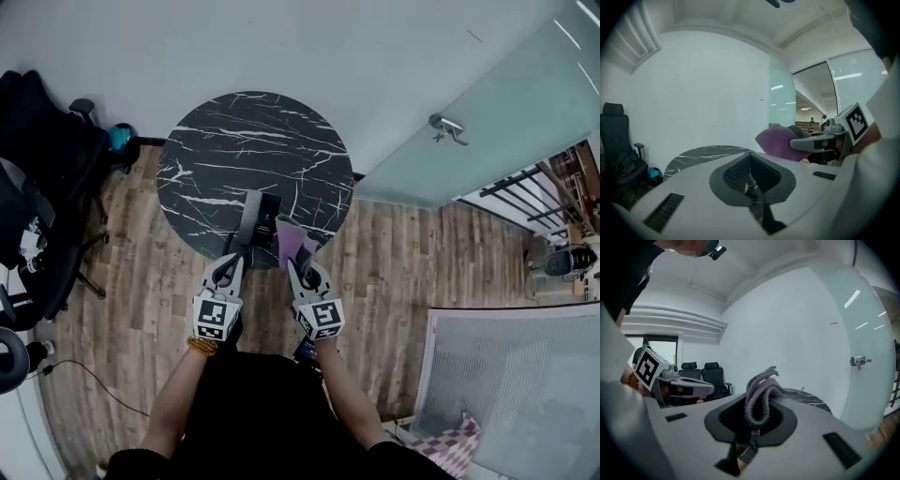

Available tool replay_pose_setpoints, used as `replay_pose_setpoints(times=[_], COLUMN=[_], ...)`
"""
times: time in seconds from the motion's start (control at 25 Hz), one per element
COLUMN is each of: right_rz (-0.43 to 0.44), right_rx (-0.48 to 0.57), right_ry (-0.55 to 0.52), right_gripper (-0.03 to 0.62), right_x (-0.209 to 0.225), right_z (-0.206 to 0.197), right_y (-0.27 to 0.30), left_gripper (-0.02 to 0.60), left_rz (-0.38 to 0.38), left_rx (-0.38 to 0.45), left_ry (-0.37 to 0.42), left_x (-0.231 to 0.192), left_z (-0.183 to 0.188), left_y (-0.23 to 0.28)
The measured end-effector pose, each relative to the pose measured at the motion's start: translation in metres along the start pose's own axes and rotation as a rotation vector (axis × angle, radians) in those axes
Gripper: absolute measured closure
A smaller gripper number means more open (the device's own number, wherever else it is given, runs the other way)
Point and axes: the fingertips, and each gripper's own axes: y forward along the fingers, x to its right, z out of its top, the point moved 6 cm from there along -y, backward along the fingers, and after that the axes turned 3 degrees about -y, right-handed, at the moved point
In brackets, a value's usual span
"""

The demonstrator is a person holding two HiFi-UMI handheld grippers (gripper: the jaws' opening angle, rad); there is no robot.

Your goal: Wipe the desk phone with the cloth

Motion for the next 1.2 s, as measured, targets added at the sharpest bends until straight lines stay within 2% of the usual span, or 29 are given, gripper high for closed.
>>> replay_pose_setpoints(times=[0.2, 0.32, 0.52, 0.64, 0.92, 1.12, 1.2], right_rz=[-0.02, -0.026, 0.097, 0.142, 0.191, 0.234, 0.27], right_rx=[-0.045, -0.052, -0.102, -0.144, -0.229, -0.298, -0.318], right_ry=[-0.062, -0.14, -0.295, -0.332, -0.432, -0.718, -0.766], right_gripper=[0.539, 0.539, 0.539, 0.539, 0.539, 0.539, 0.539], right_x=[0.002, 0.008, 0.021, 0.034, 0.052, 0.044, 0.039], right_z=[0.011, 0.025, 0.03, 0.02, -0.006, -0.018, -0.022], right_y=[0.051, 0.075, 0.111, 0.128, 0.166, 0.189, 0.199], left_gripper=[0.569, 0.569, 0.569, 0.569, 0.569, 0.569, 0.569], left_rz=[0.003, -0.042, -0.089, -0.12, -0.074, -0.03, -0.036], left_rx=[-0.024, -0.03, -0.057, -0.073, -0.085, -0.127, -0.151], left_ry=[-0.099, -0.083, -0.084, -0.105, -0.102, -0.116, -0.123], left_x=[-0.048, -0.061, -0.069, -0.068, -0.083, -0.092, -0.09], left_z=[0.004, 0.008, 0.007, 0.006, 0.008, -0.004, -0.01], left_y=[0.021, 0.038, 0.069, 0.081, 0.101, 0.112, 0.113])
